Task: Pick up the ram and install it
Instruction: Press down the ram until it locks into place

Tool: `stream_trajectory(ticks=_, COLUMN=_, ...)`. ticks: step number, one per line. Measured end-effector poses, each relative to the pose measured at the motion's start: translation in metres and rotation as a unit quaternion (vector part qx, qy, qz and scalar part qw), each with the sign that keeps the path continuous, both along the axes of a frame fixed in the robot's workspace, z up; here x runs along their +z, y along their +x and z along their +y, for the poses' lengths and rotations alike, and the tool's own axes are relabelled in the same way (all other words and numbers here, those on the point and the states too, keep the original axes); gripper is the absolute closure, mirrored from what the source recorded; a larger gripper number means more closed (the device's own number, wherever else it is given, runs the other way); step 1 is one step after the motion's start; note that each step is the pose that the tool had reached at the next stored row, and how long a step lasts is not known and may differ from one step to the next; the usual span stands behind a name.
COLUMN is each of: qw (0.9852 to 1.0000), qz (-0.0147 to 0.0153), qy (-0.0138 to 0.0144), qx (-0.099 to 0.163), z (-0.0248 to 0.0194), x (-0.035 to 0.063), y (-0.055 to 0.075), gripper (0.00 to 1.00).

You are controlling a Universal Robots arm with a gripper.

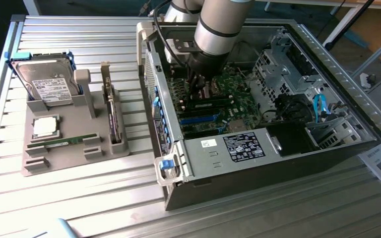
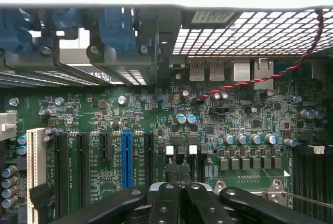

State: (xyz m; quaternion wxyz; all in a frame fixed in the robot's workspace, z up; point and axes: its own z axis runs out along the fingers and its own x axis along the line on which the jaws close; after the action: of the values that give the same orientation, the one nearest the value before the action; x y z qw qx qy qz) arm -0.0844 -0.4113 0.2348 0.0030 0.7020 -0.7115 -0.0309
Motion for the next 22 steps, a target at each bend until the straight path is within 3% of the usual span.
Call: stream_trajectory(ticks=22, qw=1.0000, qz=0.0000, qy=-0.0001, qx=0.000, z=0.0000, x=-0.0048, y=0.0000, gripper=0.90)
